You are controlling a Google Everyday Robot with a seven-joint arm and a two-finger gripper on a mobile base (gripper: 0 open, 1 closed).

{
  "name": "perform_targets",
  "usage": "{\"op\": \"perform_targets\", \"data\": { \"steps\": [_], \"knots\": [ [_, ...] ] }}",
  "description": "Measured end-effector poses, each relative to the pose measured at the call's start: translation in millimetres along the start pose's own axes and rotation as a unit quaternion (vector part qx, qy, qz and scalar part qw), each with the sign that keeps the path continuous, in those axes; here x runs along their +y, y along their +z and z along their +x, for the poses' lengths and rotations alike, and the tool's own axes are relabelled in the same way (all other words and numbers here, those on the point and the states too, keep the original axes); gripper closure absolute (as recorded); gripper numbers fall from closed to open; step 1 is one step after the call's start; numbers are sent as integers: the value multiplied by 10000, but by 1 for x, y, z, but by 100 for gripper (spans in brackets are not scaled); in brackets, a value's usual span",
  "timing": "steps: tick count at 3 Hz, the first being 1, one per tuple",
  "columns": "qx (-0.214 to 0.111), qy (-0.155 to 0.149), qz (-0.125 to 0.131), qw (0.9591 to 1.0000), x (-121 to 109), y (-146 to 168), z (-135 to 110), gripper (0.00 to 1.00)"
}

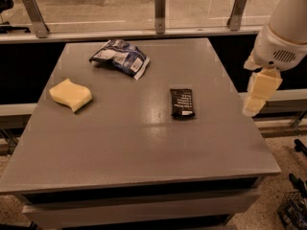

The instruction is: Move rxbar chocolate near blue chip bag

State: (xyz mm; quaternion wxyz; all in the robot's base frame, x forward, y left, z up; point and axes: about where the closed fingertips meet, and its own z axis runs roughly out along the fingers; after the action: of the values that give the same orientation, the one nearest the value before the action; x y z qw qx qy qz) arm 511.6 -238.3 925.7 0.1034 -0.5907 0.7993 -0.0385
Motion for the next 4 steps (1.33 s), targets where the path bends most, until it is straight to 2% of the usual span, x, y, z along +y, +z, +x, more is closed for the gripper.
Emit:
{"op": "perform_targets", "data": {
  "steps": [2,4],
  "knots": [
    [83,-233,-116,9996,13,2,-21,0],
    [119,-476,-196,9986,40,14,-37,0]
  ]
}}
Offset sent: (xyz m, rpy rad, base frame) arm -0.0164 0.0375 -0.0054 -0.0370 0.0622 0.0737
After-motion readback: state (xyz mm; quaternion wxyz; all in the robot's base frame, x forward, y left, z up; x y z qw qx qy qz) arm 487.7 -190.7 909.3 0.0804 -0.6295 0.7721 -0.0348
